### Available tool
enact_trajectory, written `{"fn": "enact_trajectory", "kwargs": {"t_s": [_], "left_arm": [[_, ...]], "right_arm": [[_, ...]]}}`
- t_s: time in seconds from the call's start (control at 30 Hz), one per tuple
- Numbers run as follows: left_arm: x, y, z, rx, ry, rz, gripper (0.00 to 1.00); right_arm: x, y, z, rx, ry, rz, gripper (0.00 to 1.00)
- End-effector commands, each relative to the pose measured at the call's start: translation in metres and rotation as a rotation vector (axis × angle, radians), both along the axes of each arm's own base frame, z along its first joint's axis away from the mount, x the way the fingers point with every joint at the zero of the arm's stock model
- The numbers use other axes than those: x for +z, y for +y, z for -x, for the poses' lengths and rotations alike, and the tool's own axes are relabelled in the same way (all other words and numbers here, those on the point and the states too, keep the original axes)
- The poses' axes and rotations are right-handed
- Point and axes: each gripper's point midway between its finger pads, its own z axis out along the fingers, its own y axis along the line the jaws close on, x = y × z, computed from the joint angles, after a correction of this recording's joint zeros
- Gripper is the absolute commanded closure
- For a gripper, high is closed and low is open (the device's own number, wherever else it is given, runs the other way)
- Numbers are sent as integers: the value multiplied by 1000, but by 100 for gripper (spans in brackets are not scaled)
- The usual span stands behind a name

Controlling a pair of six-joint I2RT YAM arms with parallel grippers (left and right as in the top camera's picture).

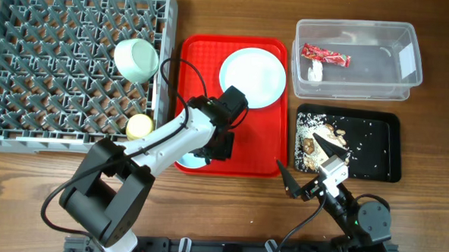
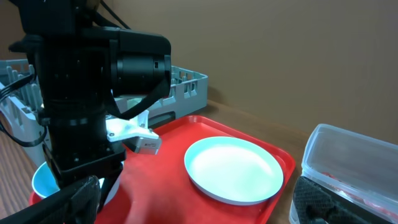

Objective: Sort waste into correct bins and load items into the dishwasher rack
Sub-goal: 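Grip the light-blue bowl rim with left gripper and lift, then tilt the light-blue bowl into the dish rack and release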

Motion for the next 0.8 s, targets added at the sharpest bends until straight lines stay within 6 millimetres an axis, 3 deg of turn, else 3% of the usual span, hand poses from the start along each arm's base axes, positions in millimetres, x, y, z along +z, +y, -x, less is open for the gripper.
{"fn": "enact_trajectory", "kwargs": {"t_s": [0.0, 0.13, 0.3, 0.4, 0.5, 0.6, 0.7, 0.77], "left_arm": [[8, -11, -1, -9, 6, 41, 78], [8, -9, -8, -16, -37, 16, 96], [17, -11, -8, -18, -43, 27, 96], [57, -31, -12, -79, -84, 154, 96], [118, -39, -26, -142, -204, 284, 96], [176, -16, -40, -100, -334, 363, 96], [211, 13, -42, -65, -383, 478, 96], [224, 33, -42, -49, -383, 552, 96]], "right_arm": [[0, -1, -1, -9, 6, -9, 0], [0, -1, -1, -9, 6, -9, 0], [0, -1, -1, -9, 7, -10, 0], [0, -1, -1, -8, 7, -10, 0], [0, -1, -1, -9, 7, -10, 0], [0, -1, -1, -9, 7, -10, 0], [0, -1, -1, -9, 6, -9, 0], [0, -1, -1, -8, 6, -9, 0]]}}
